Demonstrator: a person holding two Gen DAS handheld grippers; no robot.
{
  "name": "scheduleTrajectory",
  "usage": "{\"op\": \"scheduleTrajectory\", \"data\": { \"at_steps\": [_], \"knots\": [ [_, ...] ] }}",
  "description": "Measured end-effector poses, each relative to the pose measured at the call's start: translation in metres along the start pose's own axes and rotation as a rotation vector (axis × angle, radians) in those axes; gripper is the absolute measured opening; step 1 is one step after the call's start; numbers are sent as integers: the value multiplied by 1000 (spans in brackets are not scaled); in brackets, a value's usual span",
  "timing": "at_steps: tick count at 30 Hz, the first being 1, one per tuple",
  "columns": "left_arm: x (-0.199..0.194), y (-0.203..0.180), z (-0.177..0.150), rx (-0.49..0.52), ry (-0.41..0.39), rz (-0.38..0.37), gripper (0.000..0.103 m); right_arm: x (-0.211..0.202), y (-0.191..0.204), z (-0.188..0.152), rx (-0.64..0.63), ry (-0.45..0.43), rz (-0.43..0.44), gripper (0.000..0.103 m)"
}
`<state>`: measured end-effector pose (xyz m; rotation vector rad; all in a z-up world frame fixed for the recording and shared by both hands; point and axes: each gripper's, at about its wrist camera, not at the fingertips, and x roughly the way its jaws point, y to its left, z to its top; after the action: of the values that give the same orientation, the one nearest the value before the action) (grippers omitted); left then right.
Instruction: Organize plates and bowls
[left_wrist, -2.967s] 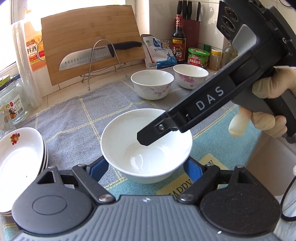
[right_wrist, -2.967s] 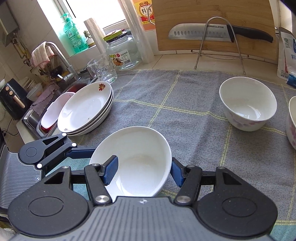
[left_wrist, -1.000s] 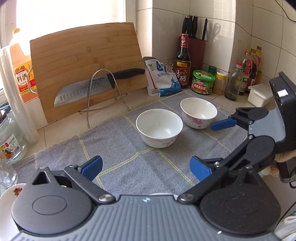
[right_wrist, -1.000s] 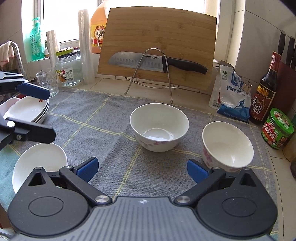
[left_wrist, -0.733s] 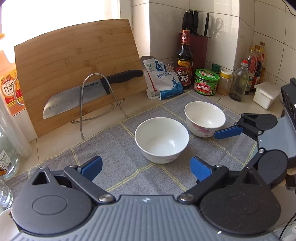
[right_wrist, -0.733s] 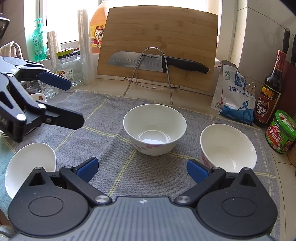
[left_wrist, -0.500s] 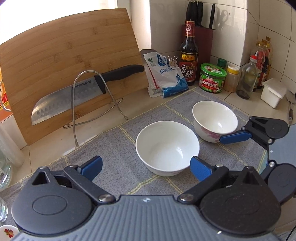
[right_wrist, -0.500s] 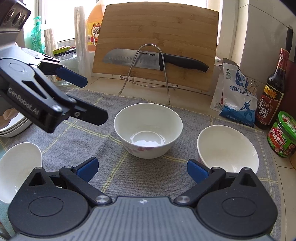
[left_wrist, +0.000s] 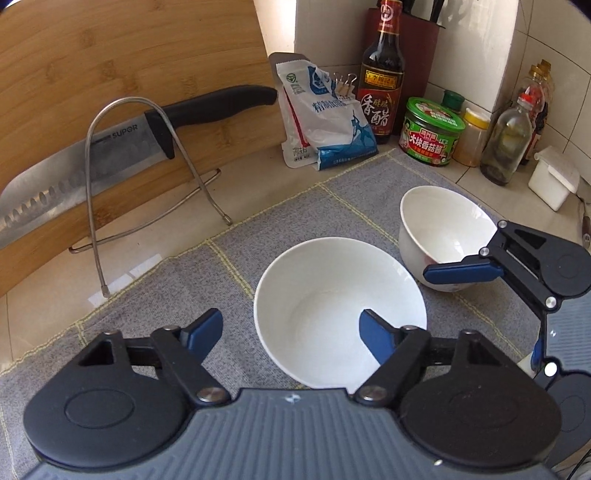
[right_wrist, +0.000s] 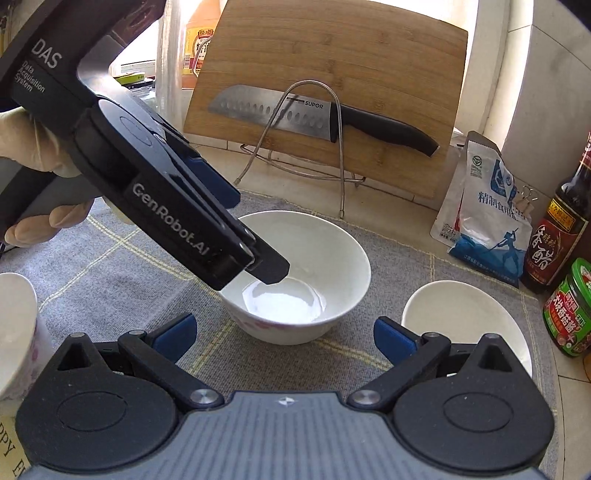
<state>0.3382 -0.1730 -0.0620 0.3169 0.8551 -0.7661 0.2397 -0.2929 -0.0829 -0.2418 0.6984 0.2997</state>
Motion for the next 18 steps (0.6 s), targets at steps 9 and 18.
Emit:
{"op": "scheduleTrajectory", "data": {
  "at_steps": [9,18],
  "knots": [
    [13,6,9,-7,20,-48,67,10,-5,6,-26,0,18,94],
    [17,8,12,1,36,-84,62,13,-8,5,-15,5,48,87]
  ]
}}
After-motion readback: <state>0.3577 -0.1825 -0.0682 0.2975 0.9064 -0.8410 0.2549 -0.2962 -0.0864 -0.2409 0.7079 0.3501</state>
